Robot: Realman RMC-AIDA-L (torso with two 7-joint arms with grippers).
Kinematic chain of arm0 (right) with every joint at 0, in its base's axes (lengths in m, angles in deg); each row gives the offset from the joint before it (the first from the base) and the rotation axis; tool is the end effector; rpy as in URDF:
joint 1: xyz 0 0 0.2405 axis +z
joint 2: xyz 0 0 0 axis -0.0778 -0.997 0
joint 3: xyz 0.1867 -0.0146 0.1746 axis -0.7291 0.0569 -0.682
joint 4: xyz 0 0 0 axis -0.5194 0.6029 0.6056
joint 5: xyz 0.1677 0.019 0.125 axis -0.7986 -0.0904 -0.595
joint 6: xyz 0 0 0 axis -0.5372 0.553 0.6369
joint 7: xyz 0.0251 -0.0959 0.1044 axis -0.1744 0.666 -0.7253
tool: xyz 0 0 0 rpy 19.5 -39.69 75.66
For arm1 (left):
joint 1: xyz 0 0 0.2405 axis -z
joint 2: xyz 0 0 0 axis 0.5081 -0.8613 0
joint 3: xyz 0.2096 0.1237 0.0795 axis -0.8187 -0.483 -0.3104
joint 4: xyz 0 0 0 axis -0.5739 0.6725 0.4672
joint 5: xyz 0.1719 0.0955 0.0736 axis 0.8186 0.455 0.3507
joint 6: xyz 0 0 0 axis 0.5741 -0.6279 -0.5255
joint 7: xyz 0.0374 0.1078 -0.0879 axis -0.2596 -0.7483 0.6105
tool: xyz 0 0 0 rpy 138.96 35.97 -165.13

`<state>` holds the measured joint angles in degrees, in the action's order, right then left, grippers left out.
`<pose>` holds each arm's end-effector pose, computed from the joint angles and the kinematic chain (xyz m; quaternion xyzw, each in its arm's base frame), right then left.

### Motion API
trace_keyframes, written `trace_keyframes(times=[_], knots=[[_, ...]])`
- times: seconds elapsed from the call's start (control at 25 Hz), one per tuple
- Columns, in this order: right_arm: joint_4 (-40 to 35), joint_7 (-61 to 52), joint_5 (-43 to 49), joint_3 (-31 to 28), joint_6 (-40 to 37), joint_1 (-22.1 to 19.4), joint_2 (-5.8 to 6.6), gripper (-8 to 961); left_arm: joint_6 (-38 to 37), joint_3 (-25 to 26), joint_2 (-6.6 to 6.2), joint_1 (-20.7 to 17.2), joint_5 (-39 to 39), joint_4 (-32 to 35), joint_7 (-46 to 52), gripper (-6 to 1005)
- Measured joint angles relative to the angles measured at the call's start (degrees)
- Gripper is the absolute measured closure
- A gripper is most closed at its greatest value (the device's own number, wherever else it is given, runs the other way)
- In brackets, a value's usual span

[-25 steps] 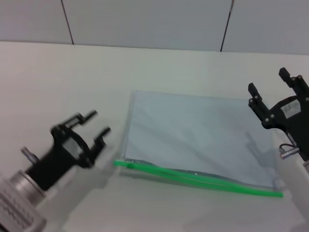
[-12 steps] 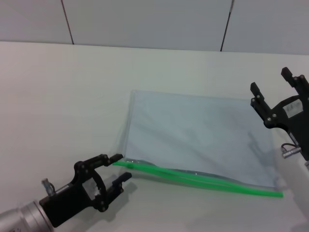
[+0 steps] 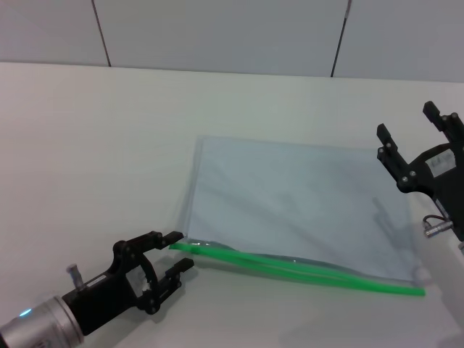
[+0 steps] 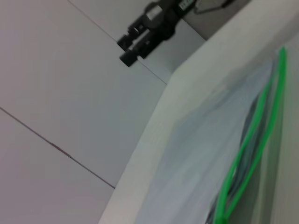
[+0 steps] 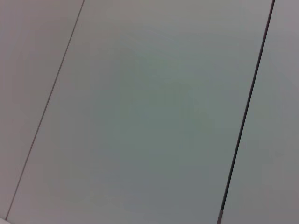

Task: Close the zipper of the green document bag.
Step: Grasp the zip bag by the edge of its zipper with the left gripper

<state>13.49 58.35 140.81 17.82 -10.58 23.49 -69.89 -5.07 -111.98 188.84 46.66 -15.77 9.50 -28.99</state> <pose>0.2765 0.3000 -0.0517 -0.7746 0.0516 0.2842 0.5627 -0.3327 0.2256 -0.0781 -0.8765 0.2198 -0.1045 0.4153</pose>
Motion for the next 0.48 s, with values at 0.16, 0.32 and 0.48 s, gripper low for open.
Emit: trace_keyframes(times=[0.16,0.32,0.48], knots=[[0.0,0.0,0.0,0.12,-0.36,0.02,0.0,229,1.33,0.07,0.06,0.9,-0.59,0.26,-2.75,552],[0.13,0.0,0.0,0.3,-0.5,0.04,0.0,228,2.6,0.09,0.11,2.27,-1.2,0.27,-3.93,553],[0.4,0.0,0.0,0.39,-0.52,0.04,0.0,228,4.78,0.09,0.19,2.85,-1.55,0.57,-6.99,553]])
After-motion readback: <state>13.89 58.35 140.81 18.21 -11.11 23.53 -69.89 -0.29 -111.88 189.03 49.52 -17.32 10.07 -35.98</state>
